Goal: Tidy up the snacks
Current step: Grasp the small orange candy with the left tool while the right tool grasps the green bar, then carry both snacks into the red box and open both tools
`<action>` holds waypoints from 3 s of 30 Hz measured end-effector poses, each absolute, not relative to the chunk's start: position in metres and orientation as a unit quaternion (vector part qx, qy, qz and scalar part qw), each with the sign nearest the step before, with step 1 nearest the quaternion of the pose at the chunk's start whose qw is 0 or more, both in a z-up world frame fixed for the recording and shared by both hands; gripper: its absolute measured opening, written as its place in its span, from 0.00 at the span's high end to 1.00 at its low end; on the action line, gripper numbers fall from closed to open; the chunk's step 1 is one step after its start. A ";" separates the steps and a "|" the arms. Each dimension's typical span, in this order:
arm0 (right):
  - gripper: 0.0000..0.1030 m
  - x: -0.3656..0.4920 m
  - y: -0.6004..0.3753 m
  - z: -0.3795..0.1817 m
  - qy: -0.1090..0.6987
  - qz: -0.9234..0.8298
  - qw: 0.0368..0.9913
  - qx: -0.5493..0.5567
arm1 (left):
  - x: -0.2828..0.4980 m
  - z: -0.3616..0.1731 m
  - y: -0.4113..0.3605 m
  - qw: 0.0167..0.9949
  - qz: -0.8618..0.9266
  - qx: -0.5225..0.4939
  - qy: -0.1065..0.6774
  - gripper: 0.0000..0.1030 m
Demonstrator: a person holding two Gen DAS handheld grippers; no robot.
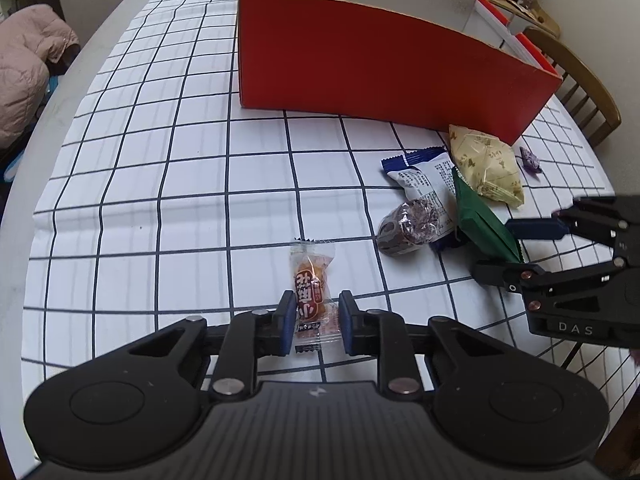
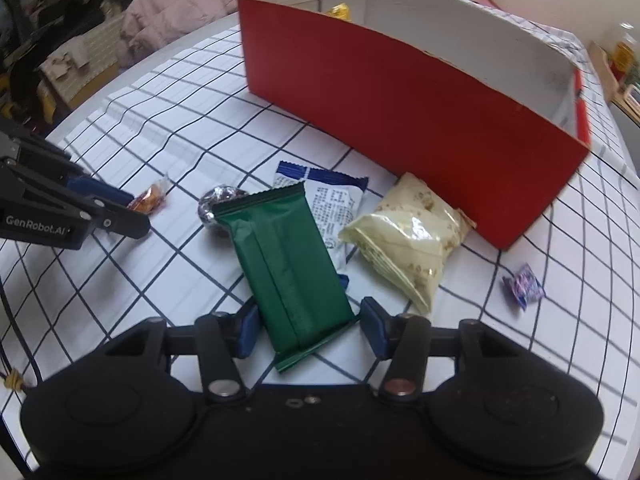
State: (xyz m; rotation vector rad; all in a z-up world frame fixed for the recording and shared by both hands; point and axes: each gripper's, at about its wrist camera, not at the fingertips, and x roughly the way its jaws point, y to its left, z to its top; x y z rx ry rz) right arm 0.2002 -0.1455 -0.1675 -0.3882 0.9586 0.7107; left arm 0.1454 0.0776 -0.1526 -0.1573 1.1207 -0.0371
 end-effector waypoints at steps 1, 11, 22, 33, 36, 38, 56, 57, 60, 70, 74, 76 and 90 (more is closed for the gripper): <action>0.53 0.199 -0.147 -0.167 0.448 0.327 0.813 -0.174 | 0.145 -0.152 0.078 0.844 -0.017 -0.079 0.530 0.80; 0.70 0.186 -0.165 -0.154 0.446 0.302 0.834 -0.118 | 0.137 -0.147 0.076 0.837 -0.012 -0.107 0.536 0.81; 0.73 0.180 -0.171 -0.145 0.441 0.319 0.832 -0.107 | 0.134 -0.141 0.073 0.838 -0.018 -0.111 0.534 0.81; 0.73 0.187 -0.138 -0.151 0.449 0.368 0.792 -0.186 | 0.135 -0.142 0.073 0.837 -0.020 -0.117 0.534 0.81; 0.72 0.188 -0.130 -0.156 0.449 0.366 0.790 -0.199 | 0.134 -0.143 0.074 0.836 -0.017 -0.120 0.535 0.81; 0.72 0.188 -0.125 -0.159 0.444 0.364 0.792 -0.206 | 0.134 -0.144 0.075 0.835 -0.015 -0.122 0.536 0.81; 0.75 0.188 -0.144 -0.157 0.455 0.347 0.810 -0.130 | 0.136 -0.146 0.075 0.834 -0.011 -0.128 0.537 0.81; 0.75 0.188 -0.145 -0.157 0.457 0.346 0.810 -0.125 | 0.136 -0.146 0.075 0.834 -0.012 -0.128 0.537 0.81; 0.74 0.189 -0.146 -0.157 0.463 0.345 0.808 -0.114 | 0.136 -0.145 0.074 0.834 -0.015 -0.127 0.537 0.81; 0.43 0.184 -0.138 -0.166 0.472 0.366 0.793 -0.121 | 0.134 -0.144 0.075 0.833 -0.017 -0.128 0.538 0.81; 0.05 0.185 -0.131 -0.172 0.477 0.374 0.784 -0.131 | 0.132 -0.144 0.075 0.833 -0.016 -0.128 0.538 0.81; 0.05 0.187 -0.130 -0.174 0.472 0.361 0.794 -0.132 | 0.130 -0.144 0.075 0.833 -0.015 -0.129 0.538 0.81; 0.44 0.178 -0.115 -0.170 0.436 0.357 0.804 -0.188 | 0.129 -0.145 0.076 0.832 -0.011 -0.133 0.539 0.81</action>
